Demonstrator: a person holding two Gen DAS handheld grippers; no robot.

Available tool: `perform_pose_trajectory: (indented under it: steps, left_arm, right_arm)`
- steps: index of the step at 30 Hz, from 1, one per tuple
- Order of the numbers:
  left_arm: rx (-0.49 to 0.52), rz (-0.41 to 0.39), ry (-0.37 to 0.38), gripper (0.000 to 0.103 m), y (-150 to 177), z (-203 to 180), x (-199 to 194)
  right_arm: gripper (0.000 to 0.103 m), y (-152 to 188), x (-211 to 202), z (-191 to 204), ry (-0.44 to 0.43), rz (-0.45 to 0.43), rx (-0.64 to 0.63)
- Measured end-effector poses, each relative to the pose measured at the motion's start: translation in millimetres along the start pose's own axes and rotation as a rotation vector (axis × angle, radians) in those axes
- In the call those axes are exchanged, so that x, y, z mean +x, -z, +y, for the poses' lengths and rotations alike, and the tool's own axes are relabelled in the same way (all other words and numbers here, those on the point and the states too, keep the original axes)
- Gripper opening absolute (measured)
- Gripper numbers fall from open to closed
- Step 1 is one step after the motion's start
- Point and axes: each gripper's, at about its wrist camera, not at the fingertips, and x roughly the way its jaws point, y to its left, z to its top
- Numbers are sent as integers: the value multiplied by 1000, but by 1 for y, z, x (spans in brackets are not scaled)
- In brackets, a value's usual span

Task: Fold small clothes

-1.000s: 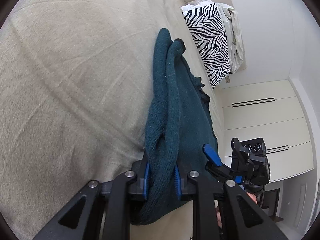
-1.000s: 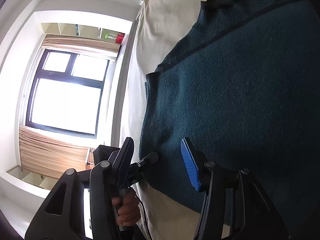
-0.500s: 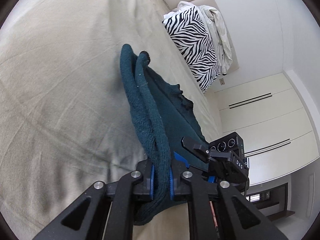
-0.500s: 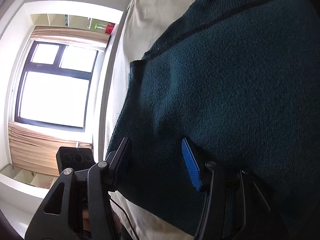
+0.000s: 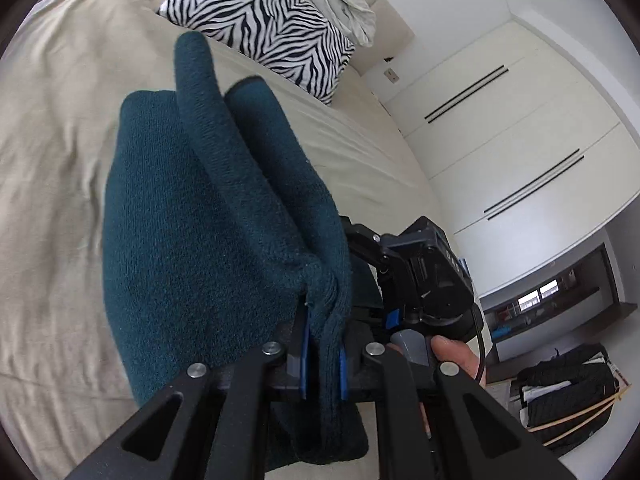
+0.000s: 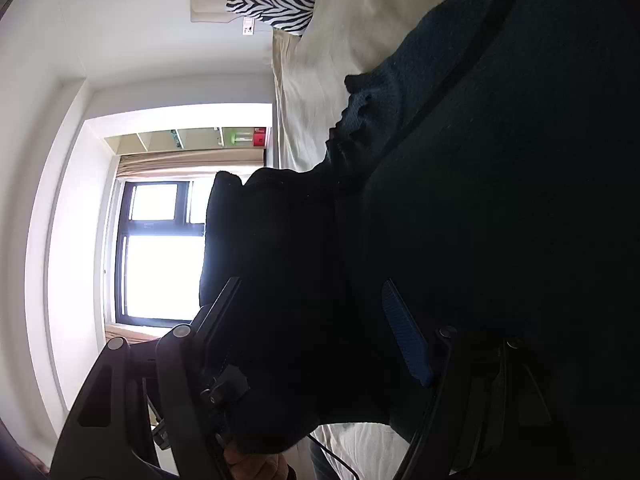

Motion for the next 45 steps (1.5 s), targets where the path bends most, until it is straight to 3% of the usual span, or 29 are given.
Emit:
perform_pose_trajectory:
  steps: [3,5,8,13,16,20,21,26,31,37,40,45]
  left_arm:
    - [25,61,-14,22,8,-10,42]
    - [13,78,32,22,14,-11,49]
    - [57,53,29,35,21,-12,34]
    - [91,-36,-7,36,22,4,-13]
    - [52,-49,-23,36,21,21,-24]
    - [19,-56,-20,36,26,37,-34]
    - [27,-56,-22,36,26,35,-34]
    - [66,-58,-33,48,24,16,-25]
    - [128,-43,-39,49,23,-10,-11]
    - [167,18,-83,49,26,-22,25]
    - [197,38,-122,49,31,-25,39]
    - [188,70,-171,49,32,-13,61]
  right_arm:
    - [70,-19,-30,-14,-17,-37,41]
    - [70,-24,-44,-22,-47,-46,52]
    - [70,-27,-50,-24,-39,-28,32]
    - [70,-24,-34,-16,35,-10,-27]
    - [67,-21,-22,-10,119,-4,-60]
    - [20,-19,-9,-7,307,19,-128]
    - [18,-15,-12,-7,338,17,-147]
    - [15,-15,-42,16,412,-45,-248]
    - [15,-10,-90,30,462,-106,-320]
    - [15,-11,-132,-15,521,-154,-249]
    - [15,-8,-145,-38,462,-174,-215]
    - [15,-10,-143,-40,458,-175,-219]
